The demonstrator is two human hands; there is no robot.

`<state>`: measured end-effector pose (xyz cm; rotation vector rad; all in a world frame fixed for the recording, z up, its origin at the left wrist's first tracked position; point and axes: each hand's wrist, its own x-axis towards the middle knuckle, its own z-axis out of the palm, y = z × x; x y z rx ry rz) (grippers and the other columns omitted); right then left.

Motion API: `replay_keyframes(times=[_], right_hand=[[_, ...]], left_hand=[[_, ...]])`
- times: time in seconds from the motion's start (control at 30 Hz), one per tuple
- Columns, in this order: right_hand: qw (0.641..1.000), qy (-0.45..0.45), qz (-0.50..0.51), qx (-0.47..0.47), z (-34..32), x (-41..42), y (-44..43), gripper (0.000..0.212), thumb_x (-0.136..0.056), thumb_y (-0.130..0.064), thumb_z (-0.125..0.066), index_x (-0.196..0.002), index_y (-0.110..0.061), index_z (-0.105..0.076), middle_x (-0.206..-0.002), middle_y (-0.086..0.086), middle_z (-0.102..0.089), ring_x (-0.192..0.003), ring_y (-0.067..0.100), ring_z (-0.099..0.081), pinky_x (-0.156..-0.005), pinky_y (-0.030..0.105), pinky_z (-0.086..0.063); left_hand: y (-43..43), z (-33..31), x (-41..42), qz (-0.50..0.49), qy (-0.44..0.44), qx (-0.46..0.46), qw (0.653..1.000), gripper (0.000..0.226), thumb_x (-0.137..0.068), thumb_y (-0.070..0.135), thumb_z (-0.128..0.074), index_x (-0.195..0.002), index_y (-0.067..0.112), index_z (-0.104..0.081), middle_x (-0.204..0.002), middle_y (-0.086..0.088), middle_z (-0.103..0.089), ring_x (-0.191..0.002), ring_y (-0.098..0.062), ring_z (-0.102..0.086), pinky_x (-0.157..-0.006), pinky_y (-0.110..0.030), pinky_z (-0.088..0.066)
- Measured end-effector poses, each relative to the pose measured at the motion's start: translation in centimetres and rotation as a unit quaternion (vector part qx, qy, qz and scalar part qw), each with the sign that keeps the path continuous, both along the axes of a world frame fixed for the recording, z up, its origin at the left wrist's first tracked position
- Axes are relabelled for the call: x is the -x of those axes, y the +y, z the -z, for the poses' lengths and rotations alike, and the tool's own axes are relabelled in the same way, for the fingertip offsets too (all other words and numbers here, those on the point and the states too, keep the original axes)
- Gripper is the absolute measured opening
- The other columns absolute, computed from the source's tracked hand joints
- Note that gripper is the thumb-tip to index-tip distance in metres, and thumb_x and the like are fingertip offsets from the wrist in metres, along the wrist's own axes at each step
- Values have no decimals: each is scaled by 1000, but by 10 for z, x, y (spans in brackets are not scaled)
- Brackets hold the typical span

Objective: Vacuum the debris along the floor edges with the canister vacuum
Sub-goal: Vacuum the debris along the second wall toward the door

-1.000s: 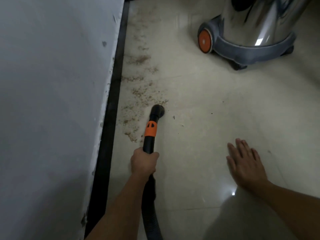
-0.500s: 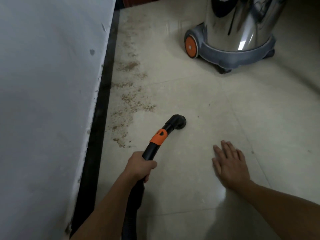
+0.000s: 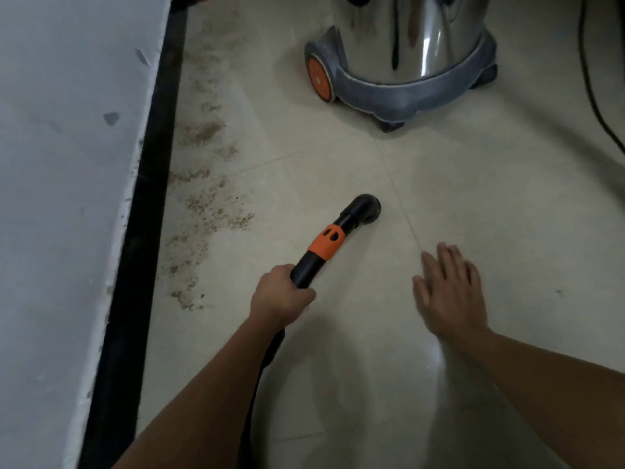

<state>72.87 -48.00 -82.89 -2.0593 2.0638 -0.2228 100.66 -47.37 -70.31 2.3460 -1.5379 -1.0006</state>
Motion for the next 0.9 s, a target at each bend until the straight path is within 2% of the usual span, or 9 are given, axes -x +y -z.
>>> replay_keyframes(times=[0.07,0.13,0.27,0.47,0.6,0.77,0.83,0.9], right_hand=[[1000,1,3,-4,1,0,-2,60,-95,-45,-29,-146,-17,-44,-158,12,-32,-148,27,-22,-117,44,-18],[1000,4,3,-8,2,0,-2,59,-96,-45,-29,-147,-18,-43,-159,11,-31,-149,27,-21,-118,44,-16],[1000,4,8,-14,0,3,-4,60,-94,-44,-31,-145,-17,-47,-157,13,-33,-148,28,-23,-117,46,-19],[1000,-14,13,-16,-7,3,-4,62,-91,-42,-31,-141,-13,-52,-155,17,-37,-146,32,-28,-116,48,-22],[1000,-21,9,-10,-11,1,-4,62,-90,-41,-32,-140,-10,-52,-153,19,-38,-145,34,-29,-115,50,-22],[999,-21,14,-37,-19,-11,-4,62,-90,-39,-30,-142,-11,-49,-156,21,-32,-146,37,-22,-117,54,-16],[998,-32,-20,-45,-25,-31,-8,61,-90,-38,-31,-144,-15,-45,-157,20,-29,-147,37,-19,-118,54,-13],[994,-43,-96,-41,-29,-57,-14,59,-92,-38,-34,-146,-17,-43,-159,17,-27,-148,33,-19,-118,51,-13]], left_hand=[[-25,5,19,16,-36,19,999,18,-69,24,-67,-84,22,-56,-69,-4,-62,-60,-24,-64,-55,-35,-55],[-46,8,32,23,-79,36,996,20,-70,27,-66,-86,24,-55,-68,0,-59,-60,-19,-60,-51,-26,-45],[-54,1,29,14,-146,35,989,16,-73,27,-64,-84,25,-53,-67,2,-57,-58,-15,-57,-51,-24,-41],[45,-7,1,-72,-141,-18,987,17,-73,23,-68,-77,27,-53,-61,6,-59,-52,-8,-58,-47,-23,-47],[115,-12,-8,-125,-161,-45,978,16,-71,28,-66,-78,28,-52,-63,6,-59,-55,-9,-58,-54,-28,-54],[155,-14,-3,-88,-252,-64,962,21,-77,38,-61,-83,31,-42,-67,9,-54,-61,-9,-56,-61,-29,-53],[162,-18,-10,-118,-264,-64,955,21,-80,37,-61,-87,32,-42,-69,9,-54,-61,-9,-56,-61,-29,-52],[169,-25,-29,-158,-275,-68,946,19,-82,34,-61,-90,29,-45,-69,9,-53,-58,-8,-53,-52,-26,-45]])
